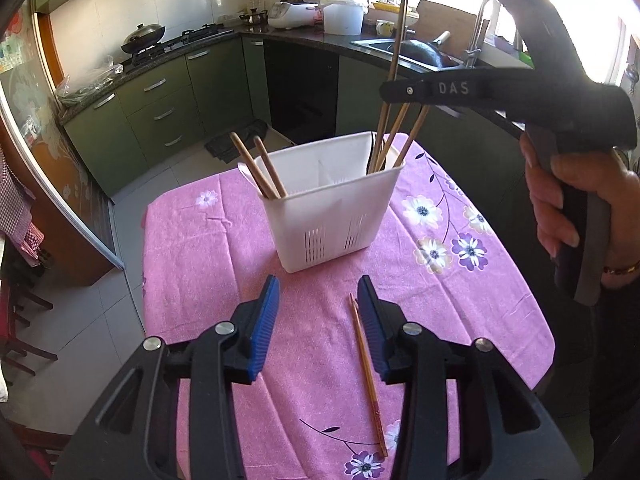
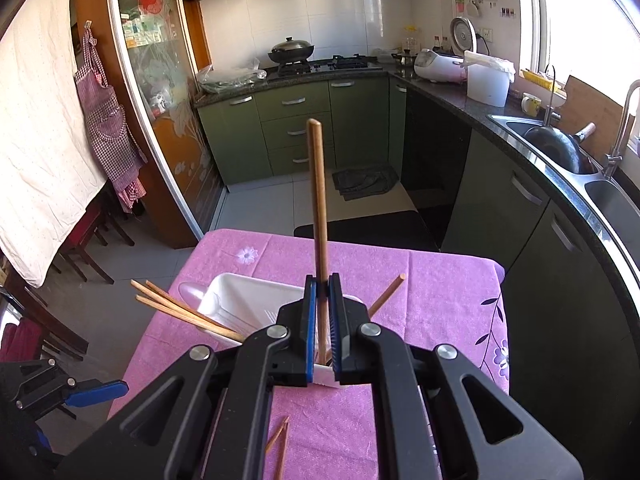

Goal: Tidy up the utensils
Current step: 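Lower the chopstick into the white holder and open the right tool, then grasp one of the last two chopsticks with the left tool and lift it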

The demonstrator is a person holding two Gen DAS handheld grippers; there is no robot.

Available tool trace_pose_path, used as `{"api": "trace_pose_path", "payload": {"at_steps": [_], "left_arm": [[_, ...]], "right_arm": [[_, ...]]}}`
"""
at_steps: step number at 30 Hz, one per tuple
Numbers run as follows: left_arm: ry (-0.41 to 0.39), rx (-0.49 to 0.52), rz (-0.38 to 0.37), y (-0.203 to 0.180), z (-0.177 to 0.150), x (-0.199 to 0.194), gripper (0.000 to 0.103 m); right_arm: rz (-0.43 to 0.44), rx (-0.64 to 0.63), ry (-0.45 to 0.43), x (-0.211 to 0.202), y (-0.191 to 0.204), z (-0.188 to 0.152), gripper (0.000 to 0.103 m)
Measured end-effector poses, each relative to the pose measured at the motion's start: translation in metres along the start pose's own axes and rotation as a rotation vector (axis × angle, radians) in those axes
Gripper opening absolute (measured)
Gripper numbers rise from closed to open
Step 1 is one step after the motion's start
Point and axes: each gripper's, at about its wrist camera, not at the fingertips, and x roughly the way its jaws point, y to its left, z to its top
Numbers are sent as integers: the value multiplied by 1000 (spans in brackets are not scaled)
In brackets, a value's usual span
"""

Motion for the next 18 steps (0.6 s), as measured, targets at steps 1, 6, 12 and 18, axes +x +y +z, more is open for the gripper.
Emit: {"api": "trace_pose_path", "payload": {"at_steps": [1,6,12,18], "left_arm": [[10,4,-2,-1,-2,4,39],[52,21,-13,-10,-12,19,39],[93,42,-21,-21,-19,31,40],[264,4,-90,-27,-36,76,41]], "right_arm": [[2,-2,8,2,0,-2,8],[35,-13,-24,-21,1,-12,9],[76,-30,-66,-82,-1,-40,18],[42,-14,116,-66,-22,-98,20]]}}
